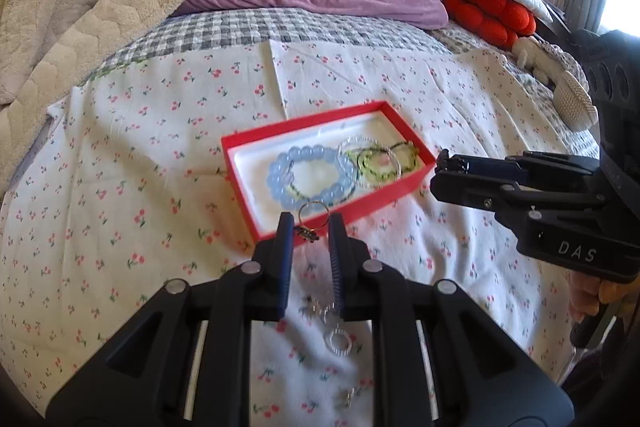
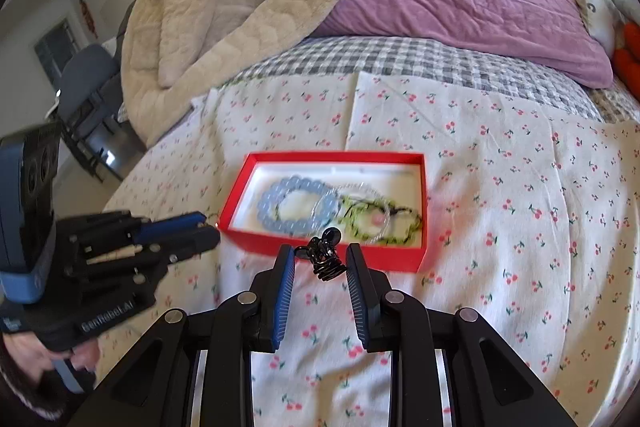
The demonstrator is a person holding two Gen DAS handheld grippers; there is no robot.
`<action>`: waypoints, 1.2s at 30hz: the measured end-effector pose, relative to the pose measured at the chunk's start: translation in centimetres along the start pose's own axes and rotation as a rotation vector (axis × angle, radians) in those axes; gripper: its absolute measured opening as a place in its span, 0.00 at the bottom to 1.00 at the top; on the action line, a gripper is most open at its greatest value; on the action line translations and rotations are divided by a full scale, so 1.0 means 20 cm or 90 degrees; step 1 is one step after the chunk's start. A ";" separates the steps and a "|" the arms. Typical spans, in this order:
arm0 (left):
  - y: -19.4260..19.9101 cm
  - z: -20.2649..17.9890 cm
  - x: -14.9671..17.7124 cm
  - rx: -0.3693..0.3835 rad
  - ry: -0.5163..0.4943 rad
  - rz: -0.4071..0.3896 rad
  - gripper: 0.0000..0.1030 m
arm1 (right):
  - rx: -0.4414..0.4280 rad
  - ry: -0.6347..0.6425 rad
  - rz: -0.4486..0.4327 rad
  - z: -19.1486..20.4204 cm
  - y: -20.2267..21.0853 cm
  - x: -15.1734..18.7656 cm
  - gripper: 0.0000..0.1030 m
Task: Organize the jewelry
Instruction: 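Carry the clip and earring into the red box and open both tools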
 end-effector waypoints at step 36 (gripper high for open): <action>-0.15 0.02 -0.12 -0.059 0.013 -0.031 0.50 | 0.041 -0.019 -0.009 -0.19 -0.11 -0.08 0.64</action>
Point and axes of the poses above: each gripper's, at about its wrist camera, not at the fingertips, and y roughly against the way its jaws point, z to its left, x to its underside, the point moved 10 cm from there along -y, roughly the way its jaws point, and after that the axes turned 8 degrees about x, right-handed, at the moved point
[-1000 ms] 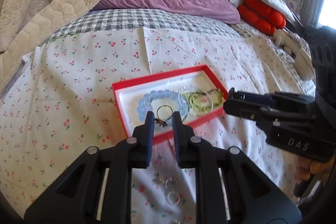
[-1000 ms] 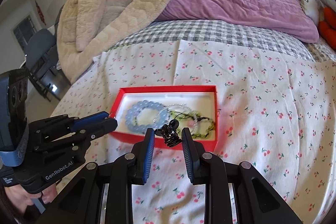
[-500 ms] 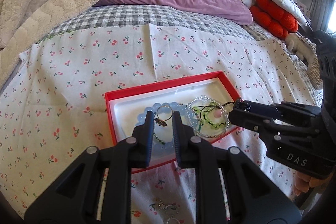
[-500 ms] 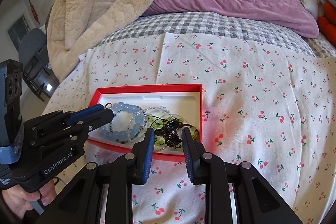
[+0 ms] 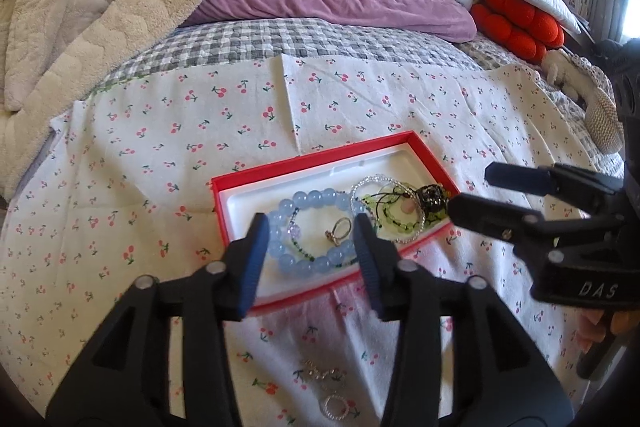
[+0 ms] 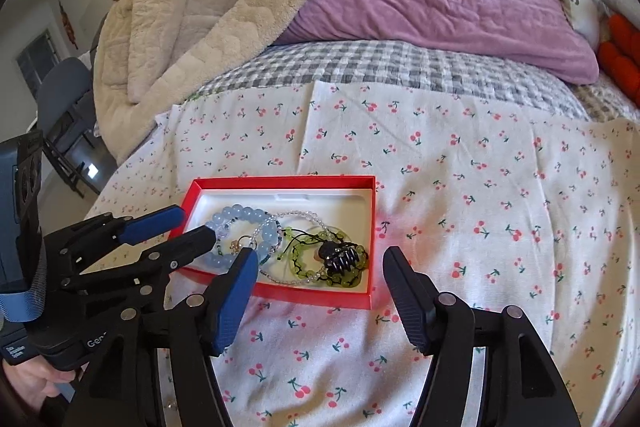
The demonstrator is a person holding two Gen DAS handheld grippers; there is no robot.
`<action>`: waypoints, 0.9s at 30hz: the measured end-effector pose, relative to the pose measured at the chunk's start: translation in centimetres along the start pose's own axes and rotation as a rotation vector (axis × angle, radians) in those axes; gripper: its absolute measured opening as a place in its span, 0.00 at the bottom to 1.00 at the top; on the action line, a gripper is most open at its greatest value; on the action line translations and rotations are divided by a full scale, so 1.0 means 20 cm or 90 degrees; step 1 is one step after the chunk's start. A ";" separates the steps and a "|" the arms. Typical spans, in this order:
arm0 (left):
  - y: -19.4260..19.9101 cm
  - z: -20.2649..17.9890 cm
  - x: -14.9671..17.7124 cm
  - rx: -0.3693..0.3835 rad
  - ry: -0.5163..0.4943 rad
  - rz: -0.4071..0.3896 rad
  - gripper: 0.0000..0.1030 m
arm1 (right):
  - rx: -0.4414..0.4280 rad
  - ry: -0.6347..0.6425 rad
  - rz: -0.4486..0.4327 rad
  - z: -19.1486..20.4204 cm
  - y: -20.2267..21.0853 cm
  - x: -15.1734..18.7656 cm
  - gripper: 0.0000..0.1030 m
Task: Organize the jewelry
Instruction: 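Carry the clip and earring into the red box and open both tools, then reach the left tool to the small silver charm and grasp it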
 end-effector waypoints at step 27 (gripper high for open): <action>0.27 0.07 0.43 -0.010 -0.037 0.146 0.82 | 0.027 0.062 0.071 0.04 0.22 0.38 0.80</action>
Point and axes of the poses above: each gripper's, at about its wrist camera, not at the fingertips, and y roughly against the way its jaws point, z to its left, x to its underside, the point moved 10 cm from there along -y, roughly the way its jaws point, and after that the axes turned 8 degrees about x, right-handed, at the moved point
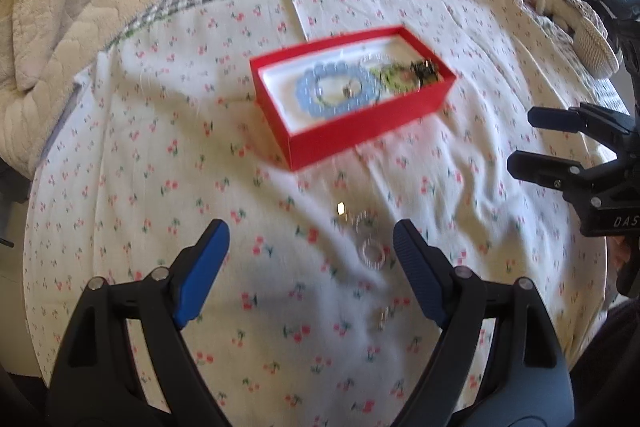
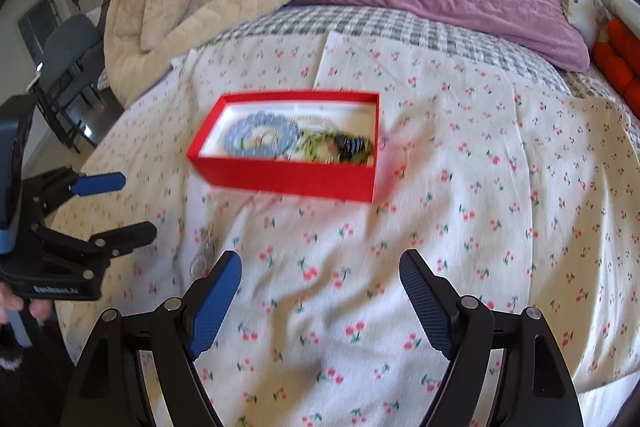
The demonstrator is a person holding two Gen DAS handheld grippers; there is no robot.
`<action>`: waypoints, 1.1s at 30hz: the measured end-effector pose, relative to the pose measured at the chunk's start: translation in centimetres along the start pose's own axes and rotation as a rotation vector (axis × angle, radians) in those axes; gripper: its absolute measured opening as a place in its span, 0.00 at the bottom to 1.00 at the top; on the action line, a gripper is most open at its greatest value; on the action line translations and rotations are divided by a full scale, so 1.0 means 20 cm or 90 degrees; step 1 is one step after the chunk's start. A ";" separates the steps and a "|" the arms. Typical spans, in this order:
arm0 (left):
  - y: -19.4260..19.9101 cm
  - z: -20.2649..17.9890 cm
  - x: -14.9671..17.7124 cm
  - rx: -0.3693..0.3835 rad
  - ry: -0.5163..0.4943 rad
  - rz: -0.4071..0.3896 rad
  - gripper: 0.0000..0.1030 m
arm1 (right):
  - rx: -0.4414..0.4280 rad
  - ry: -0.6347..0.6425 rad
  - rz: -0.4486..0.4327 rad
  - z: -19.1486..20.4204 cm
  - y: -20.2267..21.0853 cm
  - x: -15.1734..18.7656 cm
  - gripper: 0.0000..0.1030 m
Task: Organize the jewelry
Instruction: 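Reach the left tool to the small silver charm and grasp it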
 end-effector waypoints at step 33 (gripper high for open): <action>-0.22 -0.28 0.40 0.123 -0.088 0.101 0.20 | -0.069 0.133 0.025 0.37 -0.10 0.16 0.79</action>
Point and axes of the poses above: each gripper's, at about its wrist camera, not at the fingertips, and y roughly against the way its jaws point, z to its left, x to its underside, the point moved 10 cm from there along -y, roughly the way its jaws point, and after that the axes turned 8 degrees about x, right-handed, at the moved point
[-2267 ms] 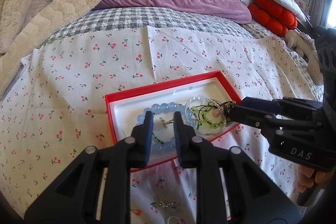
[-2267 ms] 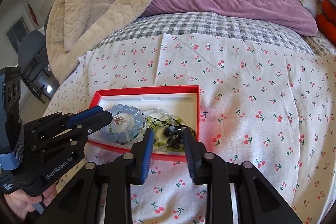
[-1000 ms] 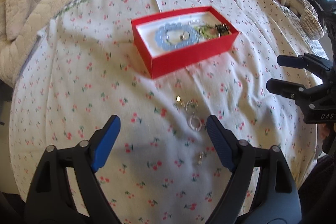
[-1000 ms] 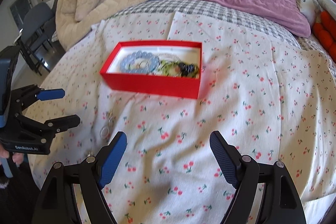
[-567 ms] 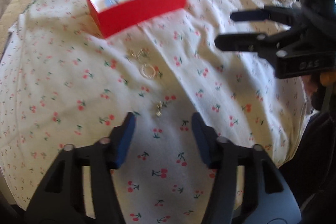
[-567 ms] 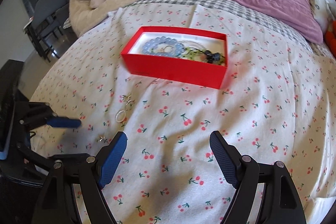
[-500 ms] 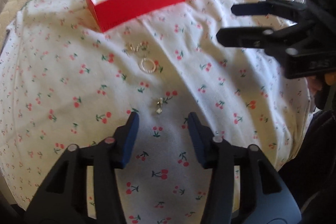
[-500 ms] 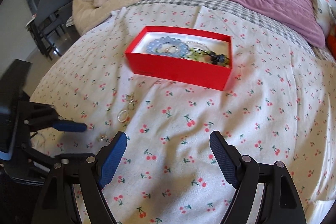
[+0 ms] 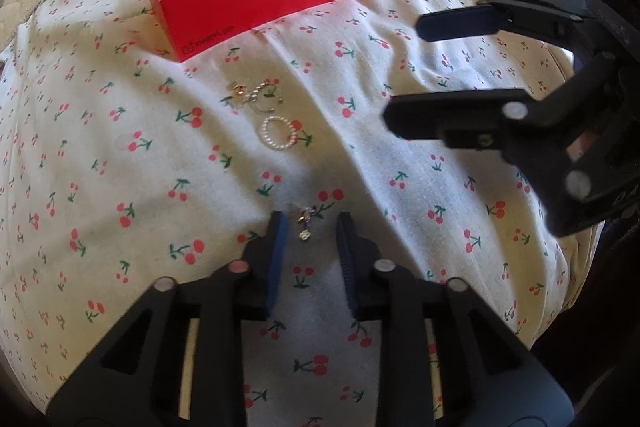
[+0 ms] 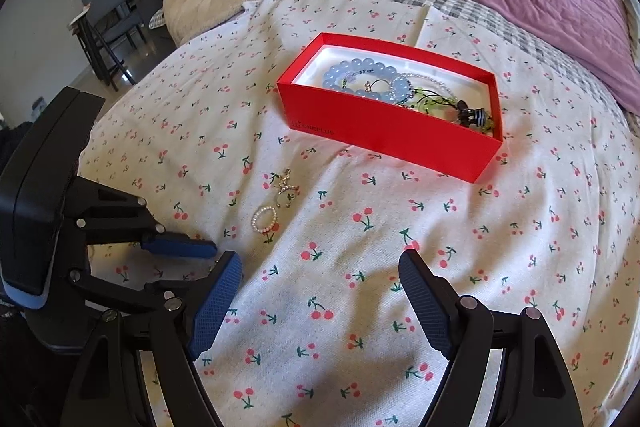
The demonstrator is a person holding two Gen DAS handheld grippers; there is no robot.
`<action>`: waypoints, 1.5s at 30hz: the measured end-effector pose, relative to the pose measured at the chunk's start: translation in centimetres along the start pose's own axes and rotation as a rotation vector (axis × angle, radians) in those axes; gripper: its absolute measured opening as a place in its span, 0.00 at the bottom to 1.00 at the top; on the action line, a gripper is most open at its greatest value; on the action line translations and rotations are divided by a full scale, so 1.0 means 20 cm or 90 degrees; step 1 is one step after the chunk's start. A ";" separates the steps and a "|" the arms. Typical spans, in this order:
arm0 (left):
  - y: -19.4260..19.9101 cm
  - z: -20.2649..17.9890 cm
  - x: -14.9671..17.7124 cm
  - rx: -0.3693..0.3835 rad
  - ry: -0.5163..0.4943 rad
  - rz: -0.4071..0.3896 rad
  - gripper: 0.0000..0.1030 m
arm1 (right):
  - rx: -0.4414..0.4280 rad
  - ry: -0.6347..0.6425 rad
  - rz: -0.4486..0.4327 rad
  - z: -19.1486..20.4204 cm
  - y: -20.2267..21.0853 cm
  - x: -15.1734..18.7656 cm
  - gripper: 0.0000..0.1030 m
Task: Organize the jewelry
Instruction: 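Reach the left tool to the small silver charm and grasp it, then grasp the pearl ring with the right tool while the left tool holds the charm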
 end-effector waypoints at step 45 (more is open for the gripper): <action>0.20 0.29 -0.06 -0.052 0.099 -0.057 0.05 | -0.053 0.040 0.048 0.26 -0.35 -0.06 0.17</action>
Point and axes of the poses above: each gripper's, at about its wrist camera, not at the fingertips, and y roughly against the way its jaws point, z to its left, x to its underside, the point moved 10 cm from there along -y, roughly the way its jaws point, and after that the axes turned 8 degrees about x, right-handed, at the moved point
